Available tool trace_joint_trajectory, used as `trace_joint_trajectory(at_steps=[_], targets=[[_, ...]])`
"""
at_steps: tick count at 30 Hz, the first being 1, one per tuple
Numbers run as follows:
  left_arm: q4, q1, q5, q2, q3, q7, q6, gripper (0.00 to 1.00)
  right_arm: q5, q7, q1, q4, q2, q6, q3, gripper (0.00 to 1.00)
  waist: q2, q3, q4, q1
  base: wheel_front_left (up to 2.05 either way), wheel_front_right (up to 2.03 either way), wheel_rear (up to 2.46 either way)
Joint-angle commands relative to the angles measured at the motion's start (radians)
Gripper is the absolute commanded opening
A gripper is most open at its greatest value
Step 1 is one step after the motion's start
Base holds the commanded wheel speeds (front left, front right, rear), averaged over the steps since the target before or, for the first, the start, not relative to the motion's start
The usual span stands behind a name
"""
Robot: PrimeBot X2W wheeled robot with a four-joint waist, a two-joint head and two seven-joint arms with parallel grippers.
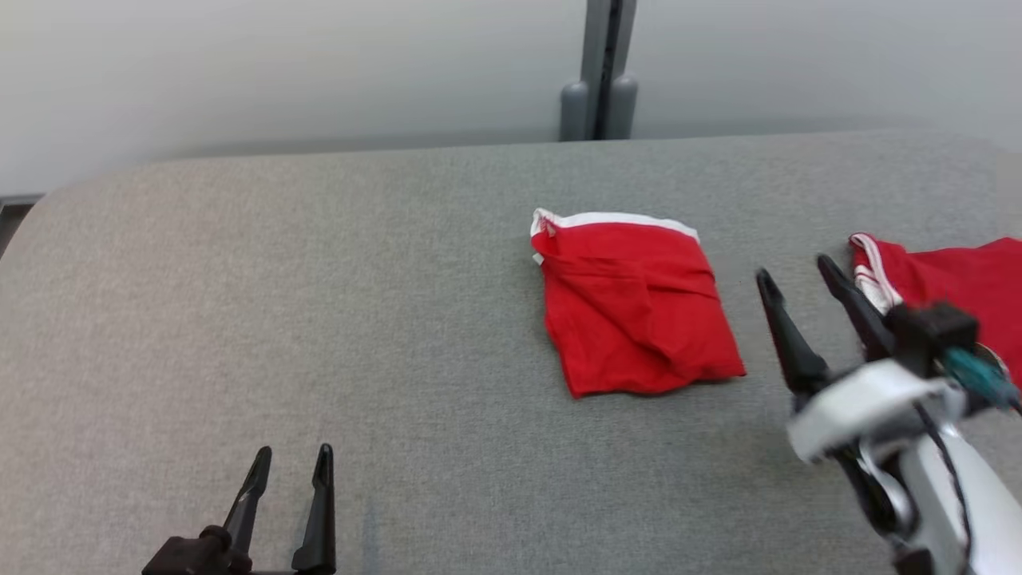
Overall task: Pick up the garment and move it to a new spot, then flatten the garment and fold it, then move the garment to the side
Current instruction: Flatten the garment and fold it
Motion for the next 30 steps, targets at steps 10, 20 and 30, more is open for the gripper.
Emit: trace_joint_trajectory(at_steps=[10,20,30], targets=[[-0.014,0.056,-0.005,0.004,0.072,-0.001,0.03,1.0,-0.165,-0.156,0.351,-0.074,-0.036,0.001,-0.304,1.0,0.0,-0.107,-0.054,0.0,0.0,0.0,0.0],[-0.026,0.071,0.021,0.004,0.125,-0.001,0.02,1.0,-0.224,-0.157,0.455,-0.139,0.034,0.001,-0.389,1.0,0.0,-0.116,-0.046,0.0,0.0,0.0,0.0],[-0.036,0.029,0.038,0.004,0.102,-0.001,0.003,1.0,-0.206,-0.157,0.264,-0.089,-0.017,0.001,-0.302,0.0,0.0,-0.056,0.019,0.0,0.0,0.0,0.0]])
